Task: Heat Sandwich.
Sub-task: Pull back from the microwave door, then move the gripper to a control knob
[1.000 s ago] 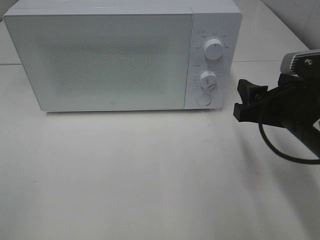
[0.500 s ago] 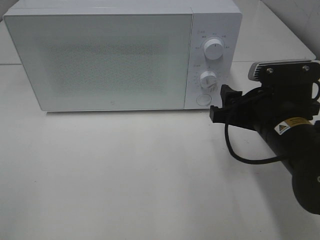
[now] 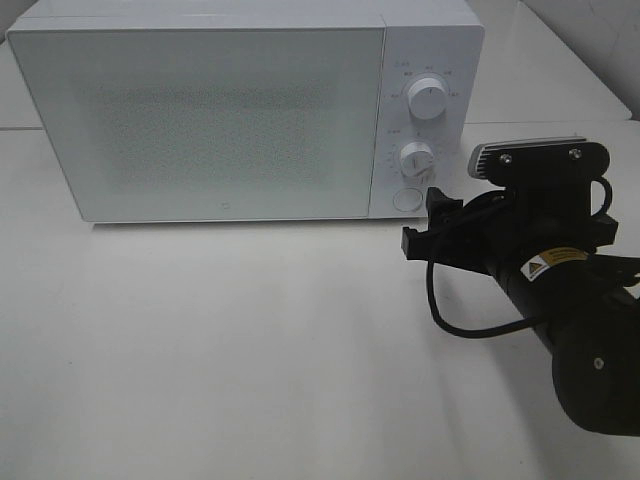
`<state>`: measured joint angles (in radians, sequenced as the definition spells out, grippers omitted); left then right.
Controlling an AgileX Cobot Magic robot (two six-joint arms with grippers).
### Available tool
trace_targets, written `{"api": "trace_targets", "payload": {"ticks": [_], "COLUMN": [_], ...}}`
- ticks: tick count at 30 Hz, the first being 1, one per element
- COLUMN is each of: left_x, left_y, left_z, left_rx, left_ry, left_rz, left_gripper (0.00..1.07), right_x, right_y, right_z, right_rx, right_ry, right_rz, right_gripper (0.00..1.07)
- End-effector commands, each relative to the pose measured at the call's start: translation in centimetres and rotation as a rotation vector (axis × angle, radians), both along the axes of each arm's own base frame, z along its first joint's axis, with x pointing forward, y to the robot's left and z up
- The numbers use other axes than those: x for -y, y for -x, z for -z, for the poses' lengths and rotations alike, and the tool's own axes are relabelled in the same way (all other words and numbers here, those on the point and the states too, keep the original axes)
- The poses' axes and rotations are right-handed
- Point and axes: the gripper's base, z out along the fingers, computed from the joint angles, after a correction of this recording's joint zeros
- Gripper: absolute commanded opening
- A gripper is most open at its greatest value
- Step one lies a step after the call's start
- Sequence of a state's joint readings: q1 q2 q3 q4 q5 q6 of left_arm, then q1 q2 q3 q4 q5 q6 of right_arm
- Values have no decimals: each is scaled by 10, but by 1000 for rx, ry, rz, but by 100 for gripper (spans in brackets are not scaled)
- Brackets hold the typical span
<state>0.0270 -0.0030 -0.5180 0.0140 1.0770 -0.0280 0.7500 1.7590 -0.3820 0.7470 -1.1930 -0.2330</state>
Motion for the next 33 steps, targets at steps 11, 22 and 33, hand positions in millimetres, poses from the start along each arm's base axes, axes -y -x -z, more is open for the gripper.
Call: {"api": "trace_targets", "payload": {"ticks": [11, 22, 33], "left_x": [1, 1, 1], "left_y": [3, 3, 3], "left_z": [0, 0, 0], "left_rx": [30, 30, 30], "left_ry": [3, 3, 3], "left_rz": [0, 0, 0], "left_gripper": [100, 100, 100], "right_x": [-13, -31, -32], "right_y": [-15, -45, -80], "right_z": [-3, 12, 16], "right_rx": [40, 29, 44], "right_ry": [-21, -20, -31], "right_rz": [-1, -6, 19], "right_gripper": [72, 72, 72]}}
